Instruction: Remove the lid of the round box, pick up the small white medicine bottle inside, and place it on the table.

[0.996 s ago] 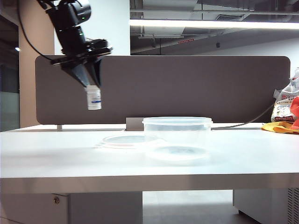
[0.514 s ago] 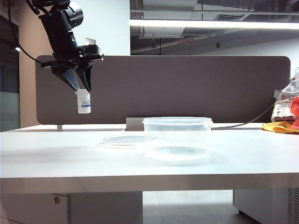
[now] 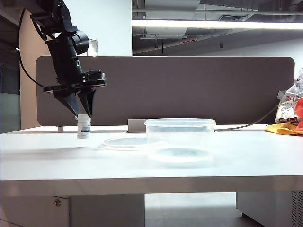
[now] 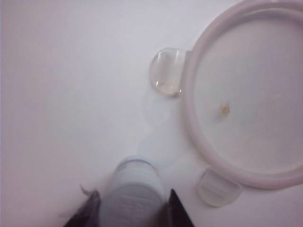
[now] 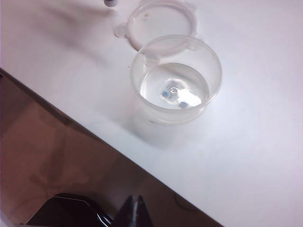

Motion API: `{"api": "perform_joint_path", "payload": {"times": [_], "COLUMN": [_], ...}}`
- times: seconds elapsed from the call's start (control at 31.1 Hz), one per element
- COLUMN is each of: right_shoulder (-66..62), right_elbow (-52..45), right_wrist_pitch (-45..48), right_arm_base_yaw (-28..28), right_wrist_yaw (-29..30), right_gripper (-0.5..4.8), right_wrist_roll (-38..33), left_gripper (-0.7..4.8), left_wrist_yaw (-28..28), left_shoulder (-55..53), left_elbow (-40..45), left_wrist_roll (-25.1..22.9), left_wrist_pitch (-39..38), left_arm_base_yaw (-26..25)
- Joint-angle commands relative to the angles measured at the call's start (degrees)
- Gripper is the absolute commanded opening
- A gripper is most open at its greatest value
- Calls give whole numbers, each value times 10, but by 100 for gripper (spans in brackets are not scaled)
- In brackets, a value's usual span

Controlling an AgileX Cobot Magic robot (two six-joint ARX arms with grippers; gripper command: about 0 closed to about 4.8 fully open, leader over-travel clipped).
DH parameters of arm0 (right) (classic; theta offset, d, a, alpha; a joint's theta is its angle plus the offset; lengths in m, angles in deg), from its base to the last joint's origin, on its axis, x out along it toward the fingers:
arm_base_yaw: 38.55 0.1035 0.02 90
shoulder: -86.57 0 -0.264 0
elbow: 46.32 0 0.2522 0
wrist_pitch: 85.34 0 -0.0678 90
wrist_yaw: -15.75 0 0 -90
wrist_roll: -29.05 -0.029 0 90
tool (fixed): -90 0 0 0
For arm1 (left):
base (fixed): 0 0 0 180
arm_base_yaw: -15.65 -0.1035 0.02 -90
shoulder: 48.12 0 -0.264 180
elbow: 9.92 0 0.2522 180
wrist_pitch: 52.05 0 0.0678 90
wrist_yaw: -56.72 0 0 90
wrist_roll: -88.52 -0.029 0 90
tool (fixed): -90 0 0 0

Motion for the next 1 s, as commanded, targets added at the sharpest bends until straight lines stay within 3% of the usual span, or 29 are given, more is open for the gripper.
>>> {"api": "perform_joint_path", "payload": {"times": [0.03, 0.48, 0.64, 0.96, 1.0], "right_shoulder": [1, 1, 1, 1, 1], "right_elbow": [2, 2, 2, 2, 2], "right_wrist_pitch": [5, 5, 5, 5, 5], "right_arm_base_yaw": [0, 0, 0, 0, 0], "right_wrist_yaw": [1, 1, 1, 1, 1], "right_gripper": [-8, -8, -8, -8, -8], "right_wrist_roll": [1, 1, 1, 0, -1], "left_gripper": [117, 126, 186, 193, 250], "left_wrist_yaw": [2, 3, 2, 5, 5], "left_shoulder": [1, -12, -13, -30, -31], "left_elbow": [-1, 1, 1, 1, 1], "left_wrist_roll": [-2, -1, 0, 0, 4], "left_wrist_pitch": [8, 12, 12, 1, 5], "left_arm_base_yaw": [0, 0, 0, 0, 0]}}
